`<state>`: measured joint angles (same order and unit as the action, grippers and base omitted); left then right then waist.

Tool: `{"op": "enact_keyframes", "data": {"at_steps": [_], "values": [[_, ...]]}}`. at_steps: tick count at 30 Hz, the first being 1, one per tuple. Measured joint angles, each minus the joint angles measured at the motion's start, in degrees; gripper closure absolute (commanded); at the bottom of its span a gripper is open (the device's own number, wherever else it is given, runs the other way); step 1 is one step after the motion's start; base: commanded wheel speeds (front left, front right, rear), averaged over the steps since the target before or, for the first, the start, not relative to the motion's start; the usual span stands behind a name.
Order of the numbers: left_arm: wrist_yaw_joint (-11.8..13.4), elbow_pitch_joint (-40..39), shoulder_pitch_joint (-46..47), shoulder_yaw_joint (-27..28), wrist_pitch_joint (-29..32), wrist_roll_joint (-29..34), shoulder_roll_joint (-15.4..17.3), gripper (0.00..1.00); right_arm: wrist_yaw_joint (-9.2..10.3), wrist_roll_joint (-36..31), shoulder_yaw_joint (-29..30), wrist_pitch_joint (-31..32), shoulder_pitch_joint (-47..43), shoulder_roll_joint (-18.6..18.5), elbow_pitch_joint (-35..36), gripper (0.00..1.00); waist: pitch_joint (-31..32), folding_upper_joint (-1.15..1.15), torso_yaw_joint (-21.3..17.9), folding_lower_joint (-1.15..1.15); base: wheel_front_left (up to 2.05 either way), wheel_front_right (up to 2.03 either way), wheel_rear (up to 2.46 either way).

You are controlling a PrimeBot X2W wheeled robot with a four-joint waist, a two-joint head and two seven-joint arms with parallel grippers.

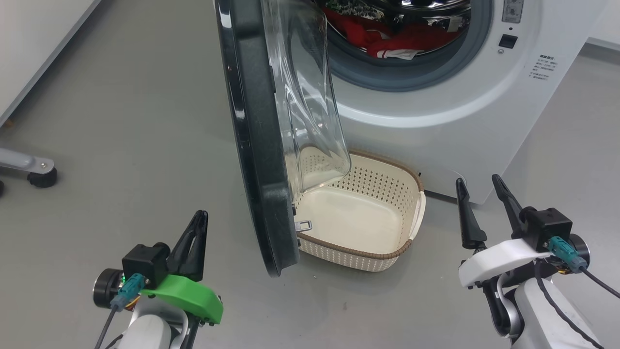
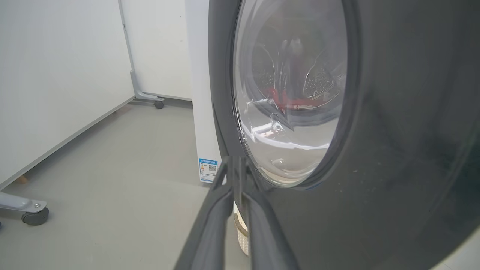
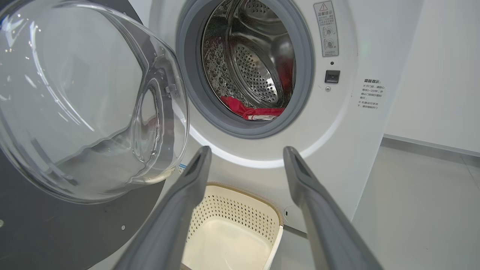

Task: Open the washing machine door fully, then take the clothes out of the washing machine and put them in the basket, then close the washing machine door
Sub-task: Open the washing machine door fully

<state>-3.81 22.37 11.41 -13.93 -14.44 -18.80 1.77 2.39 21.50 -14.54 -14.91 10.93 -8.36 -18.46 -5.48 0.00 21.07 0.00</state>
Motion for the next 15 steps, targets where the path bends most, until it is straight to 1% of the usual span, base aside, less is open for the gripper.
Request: {"op": "enact_keyframes", "data": {"at_steps": [2, 9, 12, 15], "values": [[0.00, 0.00, 0.00, -0.09, 0.00, 0.00, 0.00, 1.00, -0.49, -0.08, 0.30, 0.00, -0.11, 0.25, 0.00, 0.00, 0.02, 0.00, 0.02, 0.00, 0.00, 0.00, 0.00], [0.01, -0.98, 0.00, 0.30, 0.00, 0.01, 0.00, 1.00, -1.08, -1.04, 1.10, 0.00, -0.85, 0.96, -0.10, 0.00, 0.10, 0.00, 0.20, 0.00, 0.00, 0.00, 0.00], [0.18, -2.69, 0.03, 1.11, 0.00, 0.21, 0.00, 1.00, -1.32, -1.49, 1.41, 0.00, -0.86, 1.07, -0.15, 0.00, 0.16, 0.00, 0.29, 0.00, 0.00, 0.00, 0.00], [0.87, -5.42, 0.25, 2.60, 0.00, 0.45, 0.03, 1.00, -1.76, -1.58, 1.74, 0.00, -0.88, 1.25, -0.22, 0.00, 0.25, 0.00, 0.36, 0.00, 0.00, 0.00, 0.00]]}}
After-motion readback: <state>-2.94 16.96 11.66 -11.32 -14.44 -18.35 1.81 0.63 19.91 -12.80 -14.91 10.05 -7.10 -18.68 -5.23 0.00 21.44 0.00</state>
